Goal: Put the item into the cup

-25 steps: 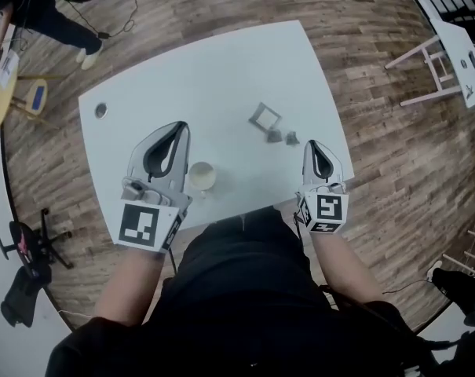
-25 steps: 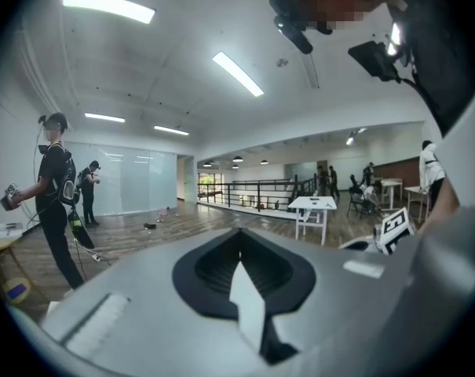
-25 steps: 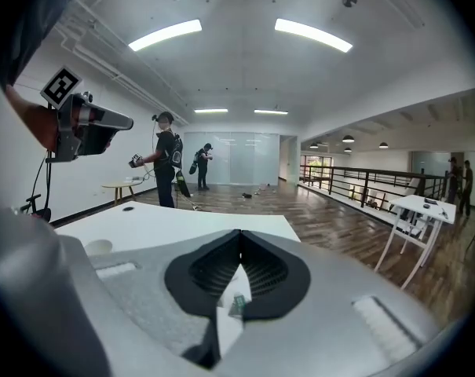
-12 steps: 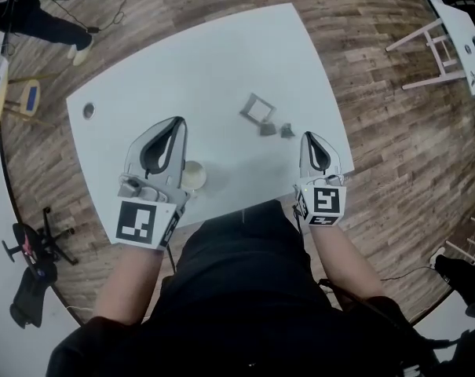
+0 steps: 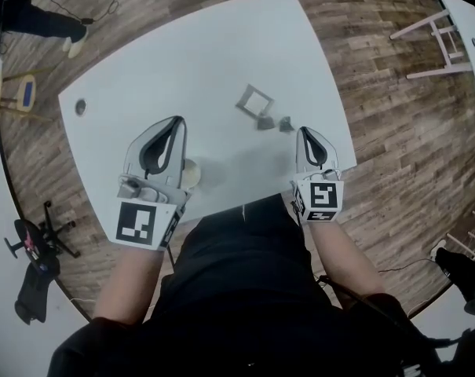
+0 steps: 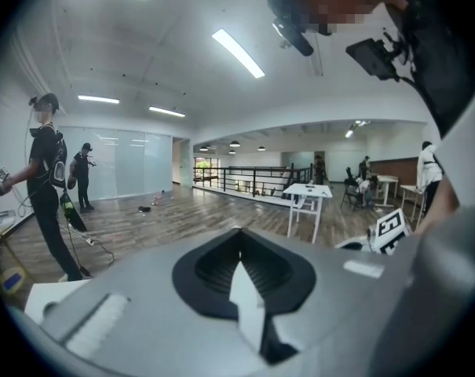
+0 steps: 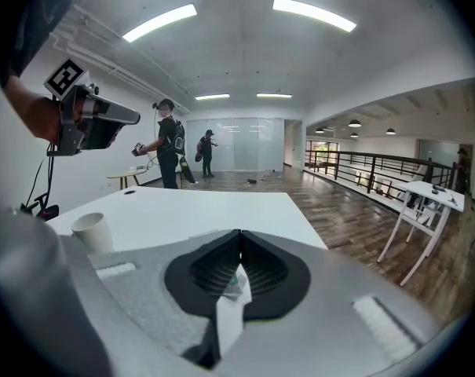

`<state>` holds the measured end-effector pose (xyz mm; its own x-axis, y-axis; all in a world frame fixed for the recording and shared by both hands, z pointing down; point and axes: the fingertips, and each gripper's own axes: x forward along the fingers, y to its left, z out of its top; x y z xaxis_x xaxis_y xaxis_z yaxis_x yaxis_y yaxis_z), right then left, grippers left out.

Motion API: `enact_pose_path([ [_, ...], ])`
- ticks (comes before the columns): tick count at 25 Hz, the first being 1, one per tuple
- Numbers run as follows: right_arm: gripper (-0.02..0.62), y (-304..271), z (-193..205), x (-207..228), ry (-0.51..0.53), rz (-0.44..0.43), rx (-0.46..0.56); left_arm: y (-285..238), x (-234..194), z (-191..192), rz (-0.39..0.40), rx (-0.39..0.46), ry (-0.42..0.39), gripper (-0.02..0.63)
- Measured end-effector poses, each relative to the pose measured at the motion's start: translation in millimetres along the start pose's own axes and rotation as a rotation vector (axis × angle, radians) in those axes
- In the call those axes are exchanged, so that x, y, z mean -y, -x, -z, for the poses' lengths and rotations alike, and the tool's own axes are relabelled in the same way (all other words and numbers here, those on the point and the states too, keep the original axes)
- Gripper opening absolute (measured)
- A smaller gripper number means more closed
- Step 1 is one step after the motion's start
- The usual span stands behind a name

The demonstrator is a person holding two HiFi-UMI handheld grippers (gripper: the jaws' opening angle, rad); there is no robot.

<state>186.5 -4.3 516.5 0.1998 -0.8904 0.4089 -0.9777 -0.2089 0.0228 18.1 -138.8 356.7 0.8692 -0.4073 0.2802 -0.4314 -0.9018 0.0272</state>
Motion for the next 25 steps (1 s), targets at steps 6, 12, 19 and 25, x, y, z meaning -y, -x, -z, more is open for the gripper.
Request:
enact_pose_path([
  [6,0.003,-3,15,-3,-0.017,-0.025,-0.037,-1,0,10,0.001,-0.039,-0.035,-0.005],
  [12,0.047,-8,23,-8,-0.030,-0.043,-0.061,-2,2,12,-0.005,-0.047,0.011,-0.005],
  [19,0.052,-11,32,-11,-0.027,-0.053,-0.084,-4,4,18,-0.006,-0.069,0.008,-0.005],
  [25,0.056,-13,35,-12,-0.023,-0.057,-0.091,-7,5,20,-0.004,-0.077,0.023,-0.005],
])
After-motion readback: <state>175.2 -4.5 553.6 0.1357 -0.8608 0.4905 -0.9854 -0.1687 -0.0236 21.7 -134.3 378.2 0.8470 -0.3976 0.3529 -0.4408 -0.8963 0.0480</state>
